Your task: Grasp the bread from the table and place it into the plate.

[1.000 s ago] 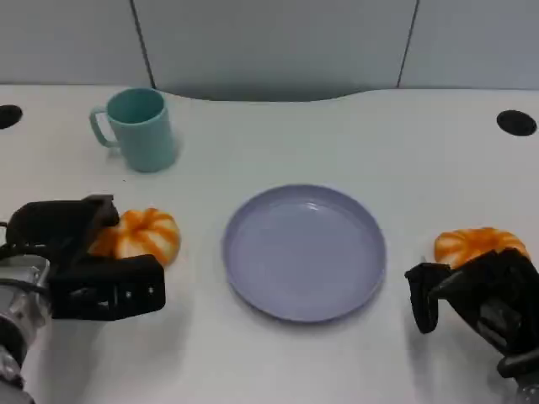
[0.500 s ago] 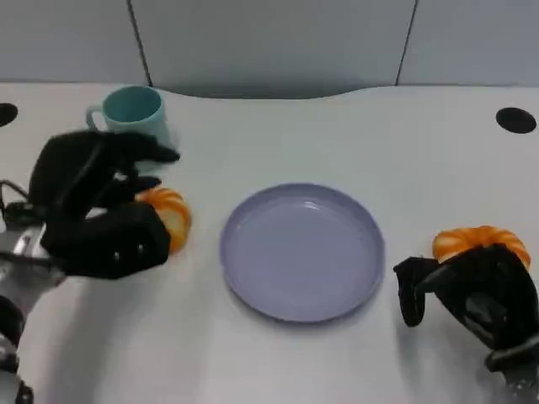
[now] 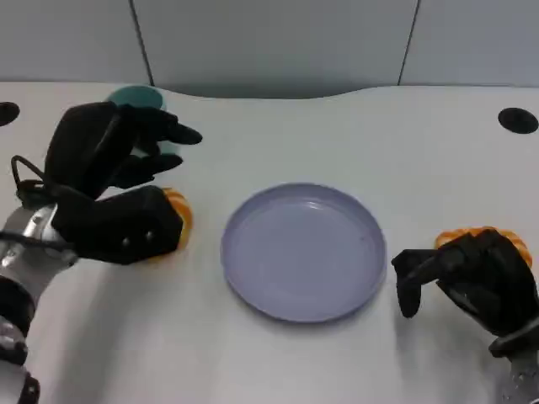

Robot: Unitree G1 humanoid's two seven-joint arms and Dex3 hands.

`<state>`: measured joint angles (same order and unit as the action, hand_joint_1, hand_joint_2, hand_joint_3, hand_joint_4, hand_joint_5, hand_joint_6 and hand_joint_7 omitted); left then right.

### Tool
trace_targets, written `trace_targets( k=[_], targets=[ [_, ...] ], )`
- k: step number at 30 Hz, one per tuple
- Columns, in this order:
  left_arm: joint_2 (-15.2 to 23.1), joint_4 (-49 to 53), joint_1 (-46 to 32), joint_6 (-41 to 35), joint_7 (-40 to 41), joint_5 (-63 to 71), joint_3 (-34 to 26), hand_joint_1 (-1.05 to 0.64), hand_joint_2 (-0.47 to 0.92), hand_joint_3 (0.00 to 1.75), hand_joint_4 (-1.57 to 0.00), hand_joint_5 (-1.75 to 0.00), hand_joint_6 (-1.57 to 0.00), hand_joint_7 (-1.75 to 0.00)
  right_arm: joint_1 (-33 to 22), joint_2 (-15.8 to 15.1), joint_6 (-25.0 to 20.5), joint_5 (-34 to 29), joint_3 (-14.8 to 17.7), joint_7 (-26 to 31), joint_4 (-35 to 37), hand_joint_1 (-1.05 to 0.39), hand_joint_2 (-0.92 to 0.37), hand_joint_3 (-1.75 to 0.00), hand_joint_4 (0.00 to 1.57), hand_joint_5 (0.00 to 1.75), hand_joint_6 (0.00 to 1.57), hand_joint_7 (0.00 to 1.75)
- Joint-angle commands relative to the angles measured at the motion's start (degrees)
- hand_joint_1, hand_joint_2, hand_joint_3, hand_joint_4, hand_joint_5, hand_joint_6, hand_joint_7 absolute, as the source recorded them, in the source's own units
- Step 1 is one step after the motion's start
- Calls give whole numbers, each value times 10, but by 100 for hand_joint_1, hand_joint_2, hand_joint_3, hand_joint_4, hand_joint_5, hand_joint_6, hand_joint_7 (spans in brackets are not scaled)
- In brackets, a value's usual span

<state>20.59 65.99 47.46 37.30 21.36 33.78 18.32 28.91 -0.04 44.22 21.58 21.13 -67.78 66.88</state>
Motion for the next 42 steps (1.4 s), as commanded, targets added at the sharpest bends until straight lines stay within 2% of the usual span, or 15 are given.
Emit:
trace_targets(
  k=[1, 3, 5, 12, 14, 18, 19, 22, 23, 24, 27, 30, 33, 38, 42],
  targets=[
    [9, -7, 13, -116, -110, 8, 20, -68, 84, 0, -31, -28, -46, 0, -1, -1, -29, 24, 9, -11, -4, -55, -92, -2, 96, 160, 109, 80],
    [7, 11, 10, -147, -119, 18, 33, -78, 85, 1, -18, -11, -31, 0, -2, 1, -21, 32, 13, -22, -4, -54, -92, -3, 97, 158, 110, 75],
    [2, 29, 8, -164, -123, 18, 39, -82, 86, 1, -11, -4, -24, 0, -5, 5, -11, 39, 18, -28, -6, -52, -92, -3, 98, 156, 111, 72],
    [-25, 70, 9, -216, -133, 13, 51, -92, 92, 3, 0, 0, -10, 0, -13, 15, 4, 54, 29, -48, -11, -50, -92, -1, 101, 155, 112, 76],
    [-32, 78, 6, -222, -125, 12, 52, -95, 92, 5, 0, 0, -8, 0, -17, 11, 4, 41, 22, -32, -13, -51, -92, -1, 102, 152, 112, 77],
    [-45, 90, 2, -230, -119, 7, 50, -90, 91, 4, 0, 0, -6, 0, -20, 19, -10, 64, 32, -58, -15, -49, -92, -1, 102, 150, 110, 73],
    [-50, 94, 1, -236, -109, 9, 51, -67, 85, 2, -18, -8, -19, -4, -20, 21, -16, 69, 35, -63, -14, -45, -91, -1, 102, 153, 112, 71],
    [-66, 102, -5, -251, -77, 10, 51, -41, 83, 0, -56, -24, -48, -7, -23, 21, -5, 65, 30, -60, -16, -47, -91, -1, 101, 156, 113, 69],
    [-72, 105, -8, -253, -68, 8, 49, -35, 82, 0, -64, -28, -57, -8, -24, 20, -8, 65, 29, -60, -17, -48, -91, -1, 101, 158, 114, 70],
    [-76, 107, -10, -254, -62, 7, 48, -22, 86, 1, -75, -32, -76, -12, -24, 20, -10, 66, 28, -61, -17, -48, -91, 0, 100, 162, 114, 74],
    [-84, 111, -17, -255, -45, 11, 53, -14, 88, 0, -88, -32, -99, -12, -26, 22, -9, 70, 30, -64, -16, -48, -91, 0, 99, 162, 113, 73],
    [-86, 114, -23, -250, -36, 11, 53, -13, 88, 0, -90, -33, -103, -11, -27, 22, 3, 68, 29, -60, -17, -50, -92, 0, 100, 160, 114, 72],
    [-80, 114, -28, -241, -40, 13, 56, -12, 88, 0, -88, -32, -102, -9, -28, 17, -5, 62, 24, -52, -18, -50, -92, 0, 100, 158, 114, 69],
    [-72, 114, -31, -230, -38, 12, 55, -11, 90, 1, -86, -30, -100, -7, -30, 20, -18, 68, 24, -54, -26, -48, -91, 0, 99, 161, 110, 78],
    [-54, 102, -22, -185, -5, 7, 47, -9, 91, 2, -87, -30, -101, -7, -21, 19, -5, 68, 28, -59, -16, -49, -92, -1, 99, 160, 110, 75]
  ],
)
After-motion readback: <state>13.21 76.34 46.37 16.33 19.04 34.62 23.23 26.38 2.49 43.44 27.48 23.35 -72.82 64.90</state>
